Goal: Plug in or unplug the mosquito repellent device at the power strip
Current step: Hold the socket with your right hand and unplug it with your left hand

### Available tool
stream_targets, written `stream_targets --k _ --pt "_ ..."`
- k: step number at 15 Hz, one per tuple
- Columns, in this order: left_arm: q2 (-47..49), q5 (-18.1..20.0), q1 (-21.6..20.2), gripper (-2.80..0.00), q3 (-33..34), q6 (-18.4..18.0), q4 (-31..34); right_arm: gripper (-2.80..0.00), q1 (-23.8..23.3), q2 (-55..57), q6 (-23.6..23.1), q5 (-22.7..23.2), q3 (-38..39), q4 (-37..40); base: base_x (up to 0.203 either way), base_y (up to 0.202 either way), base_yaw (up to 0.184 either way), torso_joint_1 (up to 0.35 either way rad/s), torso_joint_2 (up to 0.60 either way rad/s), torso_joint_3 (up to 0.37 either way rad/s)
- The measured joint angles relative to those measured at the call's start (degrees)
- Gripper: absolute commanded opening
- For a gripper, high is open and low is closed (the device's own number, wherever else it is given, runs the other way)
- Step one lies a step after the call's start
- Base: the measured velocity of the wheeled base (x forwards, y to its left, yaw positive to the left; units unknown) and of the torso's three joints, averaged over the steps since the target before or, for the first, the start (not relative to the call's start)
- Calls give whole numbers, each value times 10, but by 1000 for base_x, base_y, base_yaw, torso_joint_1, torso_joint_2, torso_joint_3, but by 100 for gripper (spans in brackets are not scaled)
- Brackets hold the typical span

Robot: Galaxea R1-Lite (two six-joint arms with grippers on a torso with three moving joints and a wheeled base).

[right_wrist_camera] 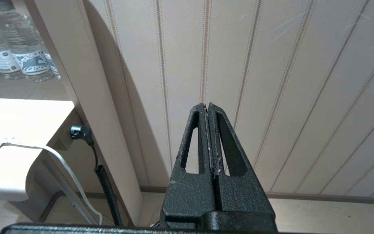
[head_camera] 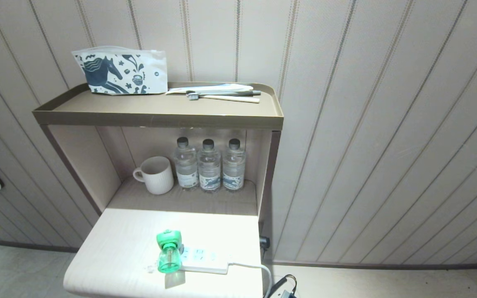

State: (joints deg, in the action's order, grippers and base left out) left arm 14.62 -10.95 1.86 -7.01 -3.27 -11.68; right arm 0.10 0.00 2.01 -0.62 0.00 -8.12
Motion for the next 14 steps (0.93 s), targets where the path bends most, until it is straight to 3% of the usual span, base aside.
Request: stream_targets --k 3,5,9,14 --pt "-85 77 -12 -280 49 -57 -12 -280 1 0 0 0 0 0 0 0 0 0 0 0" --pt "-119 126 -14 -280 64 -48 -22 -280 1 0 0 0 0 0 0 0 0 0 0 0" --pt "-143 120 -15 -280 70 29 -25 -280 0 0 0 0 0 0 0 0 0 0 0 0" --pt "-147 117 -15 -280 70 41 -26 -280 0 0 0 0 0 0 0 0 0 0 0 0"
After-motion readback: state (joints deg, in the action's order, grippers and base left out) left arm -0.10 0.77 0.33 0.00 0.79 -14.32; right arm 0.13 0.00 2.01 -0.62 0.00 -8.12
